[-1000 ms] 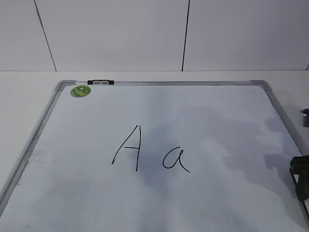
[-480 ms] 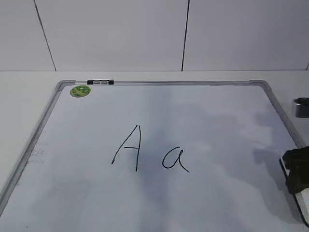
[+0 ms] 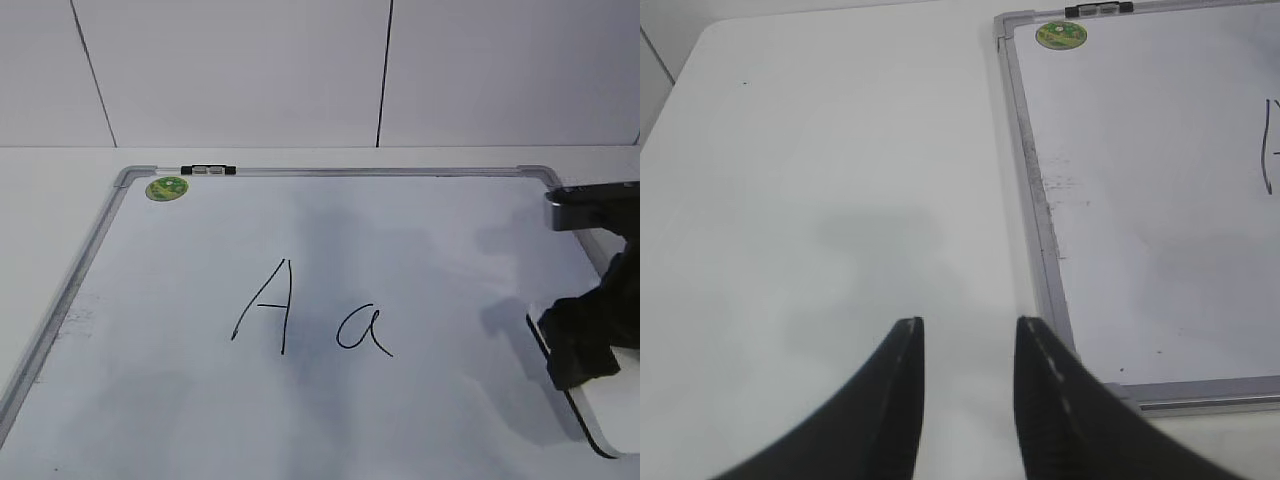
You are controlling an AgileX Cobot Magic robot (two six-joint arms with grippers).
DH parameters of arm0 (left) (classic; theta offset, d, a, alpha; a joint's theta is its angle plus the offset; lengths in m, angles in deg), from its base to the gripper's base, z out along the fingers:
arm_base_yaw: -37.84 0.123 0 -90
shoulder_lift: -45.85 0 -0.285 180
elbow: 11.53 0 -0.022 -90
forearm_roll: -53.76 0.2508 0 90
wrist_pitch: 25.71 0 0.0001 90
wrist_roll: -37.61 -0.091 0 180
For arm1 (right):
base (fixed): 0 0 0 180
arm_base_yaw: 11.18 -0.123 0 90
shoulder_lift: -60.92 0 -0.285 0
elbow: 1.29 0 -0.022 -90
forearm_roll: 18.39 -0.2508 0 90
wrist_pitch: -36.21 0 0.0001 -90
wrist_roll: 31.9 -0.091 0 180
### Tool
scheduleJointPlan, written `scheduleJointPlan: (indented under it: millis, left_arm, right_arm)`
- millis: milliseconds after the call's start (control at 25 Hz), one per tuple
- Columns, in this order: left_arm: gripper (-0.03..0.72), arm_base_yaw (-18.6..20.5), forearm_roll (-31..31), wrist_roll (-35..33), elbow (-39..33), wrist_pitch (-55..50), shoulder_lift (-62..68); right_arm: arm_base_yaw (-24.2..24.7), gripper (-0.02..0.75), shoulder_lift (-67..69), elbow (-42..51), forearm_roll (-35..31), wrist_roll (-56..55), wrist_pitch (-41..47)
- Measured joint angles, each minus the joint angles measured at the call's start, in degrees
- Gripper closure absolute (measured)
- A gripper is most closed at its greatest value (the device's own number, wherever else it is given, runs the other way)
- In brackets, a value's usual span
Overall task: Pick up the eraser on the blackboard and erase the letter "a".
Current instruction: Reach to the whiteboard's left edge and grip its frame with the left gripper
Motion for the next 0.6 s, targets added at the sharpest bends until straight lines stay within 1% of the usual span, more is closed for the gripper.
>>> scheduleJointPlan:
  millis: [360,480,600]
  left_arm:
    - [0.449,0.0,0.0,0.0,0.0,0.0,0.0]
    - [0.449,0.0,-1.4,0.0,0.0,0.0,0.0]
    - [0.449,0.0,-2.2,0.0,0.0,0.0,0.1]
  right_arm:
    - [-7.6,0.172,4.0,-6.8,1.1,0.0,3.7]
    - [-10.2,0.172,5.9,-8.0,1.3,0.0,4.2]
    - [-11.3,0.172,7.1,-8.8,1.4,0.0,4.3]
